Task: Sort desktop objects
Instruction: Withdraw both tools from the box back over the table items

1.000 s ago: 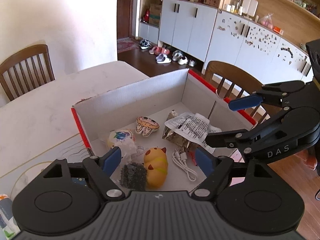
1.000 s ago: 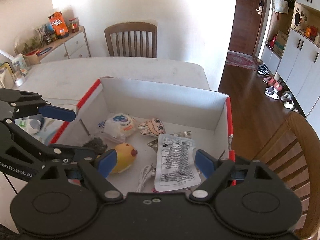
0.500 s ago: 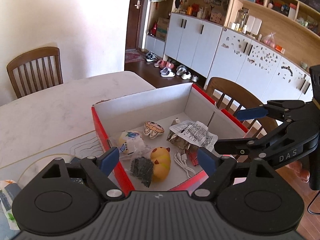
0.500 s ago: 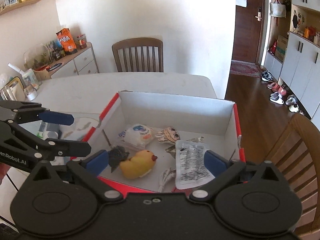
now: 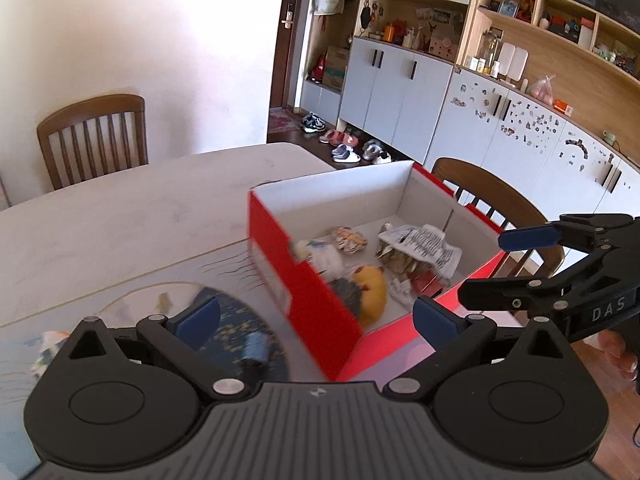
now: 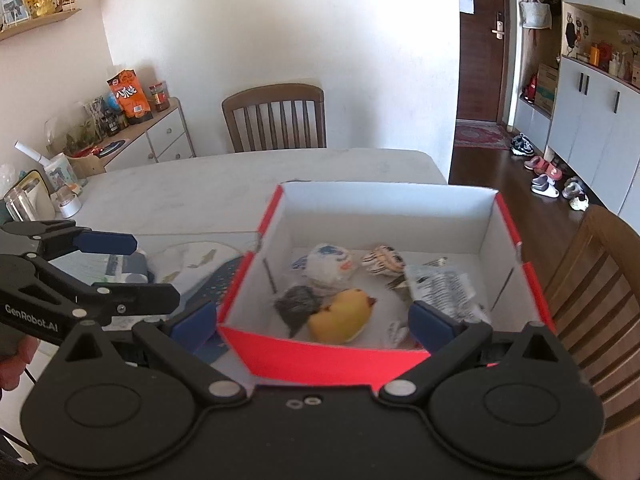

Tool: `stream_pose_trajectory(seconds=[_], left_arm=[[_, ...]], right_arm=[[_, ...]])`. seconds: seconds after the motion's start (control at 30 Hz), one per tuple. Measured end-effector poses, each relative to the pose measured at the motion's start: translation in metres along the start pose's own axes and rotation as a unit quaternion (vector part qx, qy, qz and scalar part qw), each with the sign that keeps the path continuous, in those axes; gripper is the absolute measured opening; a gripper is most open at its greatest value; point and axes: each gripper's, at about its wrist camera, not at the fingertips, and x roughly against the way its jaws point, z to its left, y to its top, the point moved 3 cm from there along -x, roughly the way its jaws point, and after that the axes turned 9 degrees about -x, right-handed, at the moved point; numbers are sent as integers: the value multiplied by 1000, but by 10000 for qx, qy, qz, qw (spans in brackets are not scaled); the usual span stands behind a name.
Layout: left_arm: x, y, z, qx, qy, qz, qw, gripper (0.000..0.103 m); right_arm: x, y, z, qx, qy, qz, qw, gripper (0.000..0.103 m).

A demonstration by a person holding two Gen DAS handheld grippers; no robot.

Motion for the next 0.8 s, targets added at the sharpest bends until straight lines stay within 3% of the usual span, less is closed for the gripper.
stream_pose_trajectory(seconds=[0.43, 0.8], left_arm=[[42, -43, 69, -132, 171, 24, 9998, 103], [52, -76, 123, -27, 381, 110, 9992, 103]], right_arm=[[-11, -27, 78, -133, -147, 57, 9998, 103], [-40, -36, 129, -54, -293, 214, 9993, 102]])
